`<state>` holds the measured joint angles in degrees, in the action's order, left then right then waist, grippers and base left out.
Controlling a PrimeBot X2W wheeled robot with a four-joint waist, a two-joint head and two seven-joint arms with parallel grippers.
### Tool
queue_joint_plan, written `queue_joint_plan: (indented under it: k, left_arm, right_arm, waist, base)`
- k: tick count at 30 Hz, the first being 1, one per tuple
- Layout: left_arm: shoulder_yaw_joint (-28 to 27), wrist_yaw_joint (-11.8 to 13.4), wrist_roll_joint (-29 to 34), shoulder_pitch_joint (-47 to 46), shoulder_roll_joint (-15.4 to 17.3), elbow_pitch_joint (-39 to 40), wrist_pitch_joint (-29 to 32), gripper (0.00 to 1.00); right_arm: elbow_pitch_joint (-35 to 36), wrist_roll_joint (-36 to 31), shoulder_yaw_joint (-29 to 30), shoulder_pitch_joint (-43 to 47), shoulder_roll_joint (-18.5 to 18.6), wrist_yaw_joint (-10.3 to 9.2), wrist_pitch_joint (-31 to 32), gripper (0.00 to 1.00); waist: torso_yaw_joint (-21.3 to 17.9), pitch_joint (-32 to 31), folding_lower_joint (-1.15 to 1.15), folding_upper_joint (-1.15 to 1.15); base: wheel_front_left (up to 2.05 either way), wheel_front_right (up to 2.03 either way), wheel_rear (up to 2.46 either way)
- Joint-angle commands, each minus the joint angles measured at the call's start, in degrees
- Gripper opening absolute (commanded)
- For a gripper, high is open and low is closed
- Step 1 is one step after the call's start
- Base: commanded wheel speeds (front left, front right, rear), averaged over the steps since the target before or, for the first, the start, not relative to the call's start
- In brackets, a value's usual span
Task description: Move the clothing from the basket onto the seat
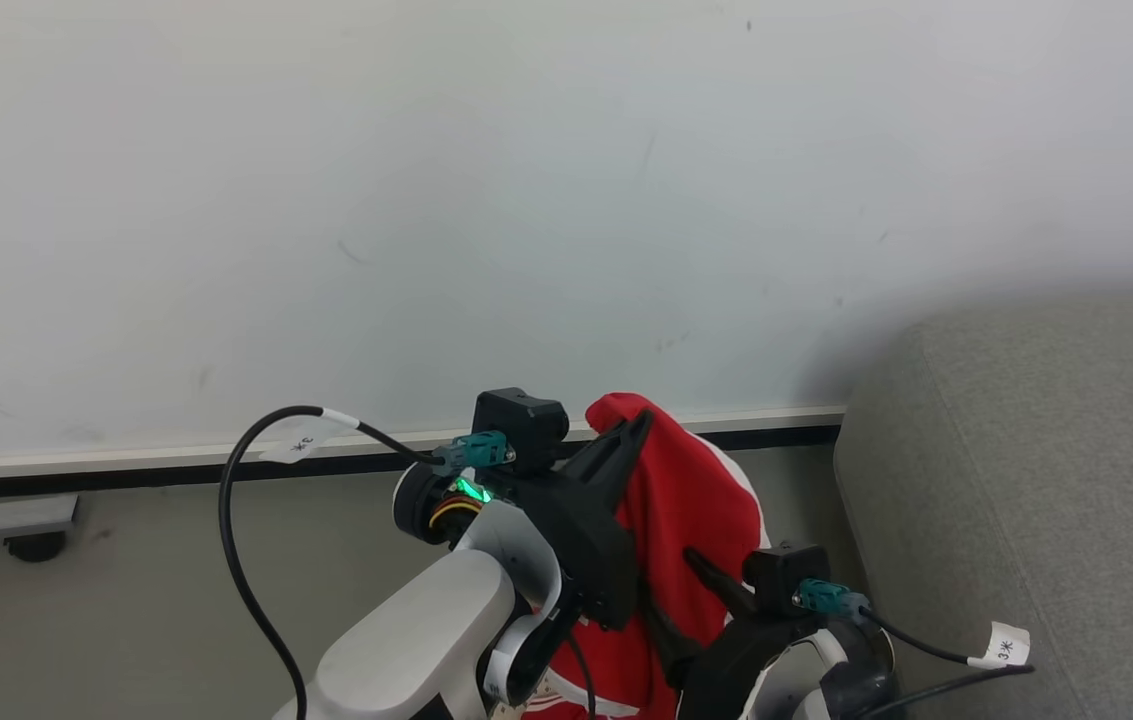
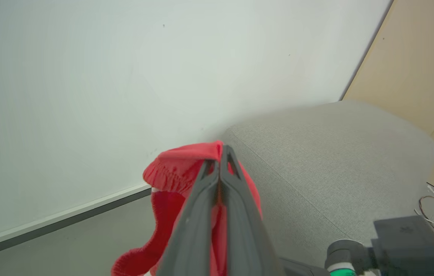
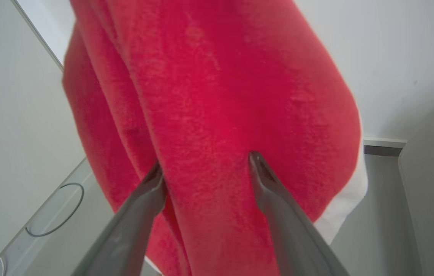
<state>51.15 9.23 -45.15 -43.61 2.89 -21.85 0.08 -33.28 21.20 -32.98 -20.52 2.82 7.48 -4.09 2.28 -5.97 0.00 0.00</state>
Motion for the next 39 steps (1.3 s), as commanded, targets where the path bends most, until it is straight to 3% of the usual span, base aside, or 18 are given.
queue_joint_plan:
  k: [1,8,9,10,11,14,15,16,21,28,39]
  left_arm:
    - [0.4,0.2,-0.4,-0.8,0.0,0.4,-0.3,0.00]
    - [2.9,1.5,-1.8,-1.9,0.0,2.5,-0.4,0.00]
    - [3.1,1.5,-1.8,-2.0,0.0,2.4,-0.5,0.00]
    - [3.3,1.7,-1.8,-1.9,0.0,2.2,-0.5,0.00]
    - [3.4,1.9,-1.8,-1.9,0.0,1.9,-0.7,0.00]
    - [3.4,1.9,-1.9,-1.8,0.0,1.3,-1.1,0.03]
    - [3.4,2.0,-1.7,-1.8,0.0,1.1,-1.4,0.22]
    - [3.8,1.5,-0.9,-2.2,0.4,0.7,-1.9,1.00]
    - [3.7,0.6,-0.9,-1.1,2.1,-0.8,-3.4,1.00]
    - [1.8,1.2,-3.0,3.0,5.6,-1.0,-4.8,1.00]
    - [-0.4,1.9,-4.1,10.0,10.8,4.4,-10.0,1.00]
  right_arm:
    - [-0.5,-0.3,-0.1,-0.6,0.0,0.02,-0.4,1.00]
    - [-5.0,-1.2,0.2,-3.7,0.0,0.02,-1.9,1.00]
    - [-5.5,-1.2,0.5,-4.0,0.0,0.02,-2.3,0.89]
    - [-5.9,-1.1,0.8,-4.4,0.0,0.02,-2.5,0.30]
    - [-6.1,-1.0,1.0,-4.6,0.0,0.02,-2.8,0.02]
    - [-7.2,-1.3,1.9,-5.0,0.0,0.02,-3.8,0.00]
    - [-7.6,-1.5,2.1,-5.1,0.0,0.02,-4.0,0.00]
    - [-7.9,-1.5,2.6,-5.4,0.0,0.02,-4.3,0.00]
    - [-7.9,-2.1,3.6,-5.2,0.0,0.02,-5.4,0.00]
    - [-6.2,-4.3,7.1,-2.8,0.0,0.02,-6.9,0.00]
    - [3.1,-9.2,13.8,4.1,0.5,0.02,-5.3,0.00]
  waist:
    - [0.2,0.0,0.00,0.00]
    - [0.6,0.0,0.00,0.00]
    - [0.6,0.0,0.00,0.00]
    - [0.6,0.0,0.00,0.00]
    - [0.6,0.0,0.00,0.00]
    - [0.5,0.0,0.00,0.00]
    - [0.4,0.0,0.00,0.00]
    - [0.1,0.0,0.00,0.00]
    - [-0.8,0.0,0.00,0.00]
    - [-4.1,0.4,0.00,0.00]
    - [-10.5,2.3,0.00,0.00]
  base:
    - [0.00,0.00,0.00]
    - [0.00,0.00,0.00]
    - [0.00,0.00,0.00]
    - [0.00,0.00,0.00]
    - [0.00,0.00,0.00]
    - [0.00,0.00,0.00]
    - [0.00,0.00,0.00]
    - [0.00,0.00,0.00]
    - [0.00,0.00,0.00]
    - [0.00,0.00,0.00]
    - [0.00,0.00,0.00]
